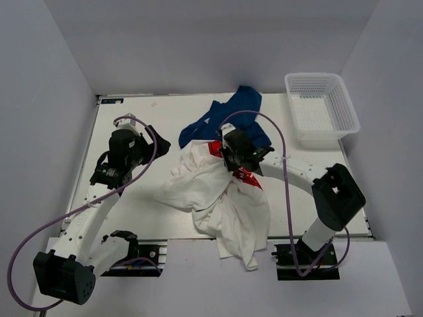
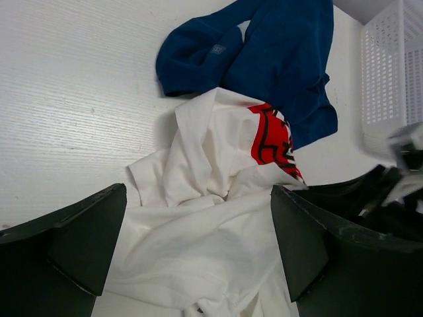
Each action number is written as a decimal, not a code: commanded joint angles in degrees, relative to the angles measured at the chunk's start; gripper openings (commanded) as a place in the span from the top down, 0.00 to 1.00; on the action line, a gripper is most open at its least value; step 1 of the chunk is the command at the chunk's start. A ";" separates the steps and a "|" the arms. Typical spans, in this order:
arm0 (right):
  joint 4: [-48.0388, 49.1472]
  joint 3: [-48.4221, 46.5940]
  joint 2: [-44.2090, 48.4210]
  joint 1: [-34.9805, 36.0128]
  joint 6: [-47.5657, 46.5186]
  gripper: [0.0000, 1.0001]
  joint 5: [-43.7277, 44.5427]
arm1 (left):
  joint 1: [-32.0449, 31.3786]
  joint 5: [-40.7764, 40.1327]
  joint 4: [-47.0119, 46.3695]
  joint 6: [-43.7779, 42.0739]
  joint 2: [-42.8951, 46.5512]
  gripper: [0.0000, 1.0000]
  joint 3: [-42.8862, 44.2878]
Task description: Fold and stack the t-shirts
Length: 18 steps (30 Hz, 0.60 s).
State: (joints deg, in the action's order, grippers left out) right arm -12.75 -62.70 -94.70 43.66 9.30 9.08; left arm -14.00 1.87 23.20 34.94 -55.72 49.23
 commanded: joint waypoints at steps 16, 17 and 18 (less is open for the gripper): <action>23.00 -51.36 6.20 -8.06 -28.60 1.00 34.32 | 0.46 -2.48 1.14 0.92 1.76 0.00 0.34; 24.43 -53.21 5.15 -9.46 -32.90 1.00 36.51 | 0.46 -2.48 1.14 0.92 1.76 0.00 0.34; 25.66 -59.67 1.39 -9.99 -35.03 1.00 37.23 | 0.46 -3.01 1.14 0.92 1.15 0.00 0.34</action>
State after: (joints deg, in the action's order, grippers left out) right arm -1.83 -111.50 -90.28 35.40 -13.34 38.70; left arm -13.93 0.47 23.57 35.64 -54.33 49.10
